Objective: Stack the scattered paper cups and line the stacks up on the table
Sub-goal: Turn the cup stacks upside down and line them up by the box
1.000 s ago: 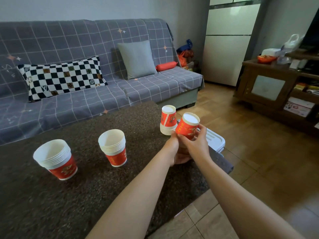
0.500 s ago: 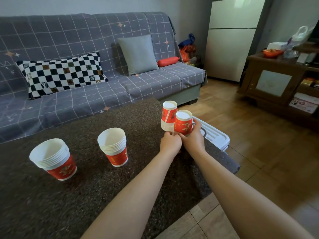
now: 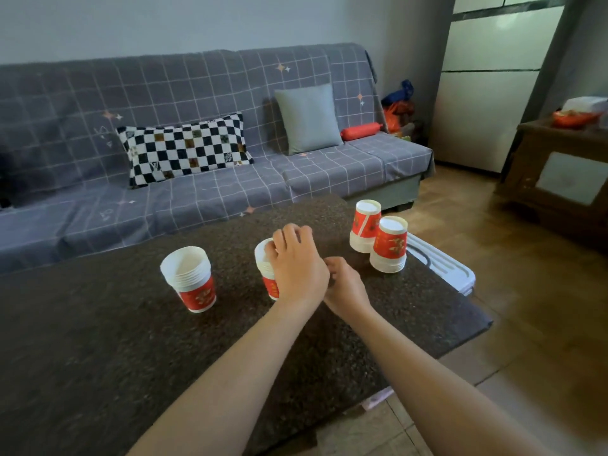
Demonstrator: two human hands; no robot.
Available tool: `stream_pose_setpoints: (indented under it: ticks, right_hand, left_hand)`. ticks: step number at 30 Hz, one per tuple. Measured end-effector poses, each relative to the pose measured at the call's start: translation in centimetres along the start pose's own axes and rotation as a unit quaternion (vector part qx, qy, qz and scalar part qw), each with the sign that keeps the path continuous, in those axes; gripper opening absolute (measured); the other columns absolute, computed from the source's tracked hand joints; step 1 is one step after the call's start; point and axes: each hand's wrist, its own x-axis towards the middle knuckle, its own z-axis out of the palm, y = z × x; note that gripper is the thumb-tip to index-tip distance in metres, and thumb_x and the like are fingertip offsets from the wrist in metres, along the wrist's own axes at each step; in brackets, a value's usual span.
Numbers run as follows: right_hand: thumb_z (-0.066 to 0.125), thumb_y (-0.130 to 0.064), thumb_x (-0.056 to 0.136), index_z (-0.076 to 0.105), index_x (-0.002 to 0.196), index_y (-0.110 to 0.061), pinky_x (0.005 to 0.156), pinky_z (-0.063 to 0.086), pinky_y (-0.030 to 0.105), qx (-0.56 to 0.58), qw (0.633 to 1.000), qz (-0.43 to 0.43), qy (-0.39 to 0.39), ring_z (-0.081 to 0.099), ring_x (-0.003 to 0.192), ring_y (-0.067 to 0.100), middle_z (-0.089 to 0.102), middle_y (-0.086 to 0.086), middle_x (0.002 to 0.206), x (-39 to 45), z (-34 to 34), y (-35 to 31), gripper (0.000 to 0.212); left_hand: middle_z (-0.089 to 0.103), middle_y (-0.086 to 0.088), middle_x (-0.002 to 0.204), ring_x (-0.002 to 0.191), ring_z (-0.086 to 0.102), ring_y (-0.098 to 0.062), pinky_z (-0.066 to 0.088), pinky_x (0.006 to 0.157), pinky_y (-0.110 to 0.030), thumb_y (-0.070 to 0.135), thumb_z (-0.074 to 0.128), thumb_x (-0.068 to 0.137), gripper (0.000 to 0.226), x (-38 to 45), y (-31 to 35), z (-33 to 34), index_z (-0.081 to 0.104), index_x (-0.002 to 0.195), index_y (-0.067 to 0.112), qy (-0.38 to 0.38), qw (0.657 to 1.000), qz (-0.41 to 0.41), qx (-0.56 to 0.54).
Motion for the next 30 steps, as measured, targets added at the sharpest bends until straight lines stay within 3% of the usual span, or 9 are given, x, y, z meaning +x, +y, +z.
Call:
stream_pose_setpoints:
  ticks: [4,7,9,11,13,15,21,26,30]
  right_hand:
    - [0.070,-0.035,0.077,0.031,0.141,-0.016,0.104,0.040,0.043,0.034,0.994,0.070,-0.072,0.045,0.127,0.026,0.047,0.008,0.140,0.0,2.5,-0.6,0.077]
    - [0.075,-0.032,0.073,0.021,0.144,-0.016,0.104,0.041,0.044,0.146,0.985,0.095,-0.016,0.046,0.126,0.027,0.042,0.013,0.141,-0.5,1.9,-0.1,0.091]
    - [0.076,-0.029,0.074,0.017,0.144,-0.020,0.102,0.043,0.045,0.293,0.948,0.107,0.054,0.053,0.118,0.025,0.048,0.011,0.135,-1.5,0.0,0.3,0.092]
    - [0.075,-0.033,0.075,0.020,0.142,-0.025,0.103,0.043,0.043,0.373,0.917,0.095,0.105,0.054,0.116,0.020,0.052,0.004,0.131,-2.7,-2.2,1.0,0.088]
    - [0.077,-0.037,0.072,0.025,0.141,-0.025,0.101,0.043,0.039,0.367,0.919,0.078,0.120,0.053,0.116,0.016,0.052,-0.001,0.129,-3.9,-4.2,1.8,0.087]
    - [0.080,-0.034,0.069,0.032,0.132,-0.024,0.094,0.046,0.036,0.332,0.927,0.082,0.152,0.056,0.109,0.015,0.056,0.001,0.125,-4.6,-5.9,3.0,0.079]
    - [0.080,-0.032,0.068,0.034,0.130,-0.022,0.098,0.045,0.046,0.137,0.949,0.126,0.254,0.053,0.119,0.025,0.055,0.004,0.129,-4.0,-10.2,7.6,0.078]
    - [0.081,-0.036,0.066,0.031,0.134,-0.028,0.100,0.043,0.050,0.055,0.965,0.110,0.230,0.049,0.123,0.026,0.055,0.002,0.132,-1.7,-10.2,8.8,0.085]
    - [0.080,-0.031,0.068,0.030,0.137,-0.028,0.099,0.043,0.043,0.081,0.969,0.102,0.210,0.050,0.123,0.023,0.055,0.001,0.131,-0.5,-9.8,8.8,0.085]
  left_hand:
    - [0.058,-0.008,0.127,0.128,0.045,-0.026,0.013,0.115,-0.047,0.014,0.056,0.087,0.052,0.2,-2.7,0.2,0.039,0.137,0.014,-0.103,0.991,-0.025,0.081]
    - [0.062,-0.007,0.123,0.122,0.051,-0.025,0.021,0.112,-0.042,0.012,0.052,0.089,0.044,0.0,-2.2,-0.2,0.045,0.131,0.017,-0.084,0.988,-0.087,-0.100]
    - [0.059,-0.009,0.126,0.119,0.053,-0.027,0.033,0.108,-0.041,0.015,0.050,0.091,0.040,0.3,-0.7,-0.6,0.046,0.131,0.013,-0.094,0.915,-0.212,-0.331]
    - [0.061,-0.010,0.124,0.112,0.056,-0.026,0.047,0.093,-0.038,0.018,0.053,0.089,0.040,0.1,1.2,-0.1,0.052,0.128,0.009,-0.160,0.773,-0.304,-0.533]
    - [0.065,-0.009,0.120,0.111,0.058,-0.024,0.047,0.094,-0.036,0.025,0.056,0.082,0.041,-1.0,3.3,0.6,0.062,0.121,0.012,-0.261,0.684,-0.327,-0.598]
    - [0.065,-0.009,0.118,0.112,0.057,-0.023,0.045,0.100,-0.038,0.028,0.054,0.084,0.037,-2.2,5.3,1.8,0.064,0.116,0.013,-0.317,0.647,-0.330,-0.610]
    - [0.059,-0.006,0.124,0.112,0.056,-0.024,0.049,0.094,-0.038,0.021,0.048,0.083,0.049,-3.6,10.0,6.2,0.049,0.131,0.013,-0.385,0.717,-0.251,-0.523]
    - [0.066,-0.006,0.096,0.099,0.058,-0.021,0.046,0.093,-0.037,0.000,0.041,0.084,0.027,-3.3,11.1,6.3,0.061,0.096,0.015,-0.398,0.702,-0.246,-0.537]
    - [0.066,-0.004,0.106,0.103,0.058,-0.018,0.045,0.095,-0.038,0.002,0.041,0.083,0.034,-3.0,10.9,6.4,0.059,0.108,0.014,-0.402,0.710,-0.231,-0.529]
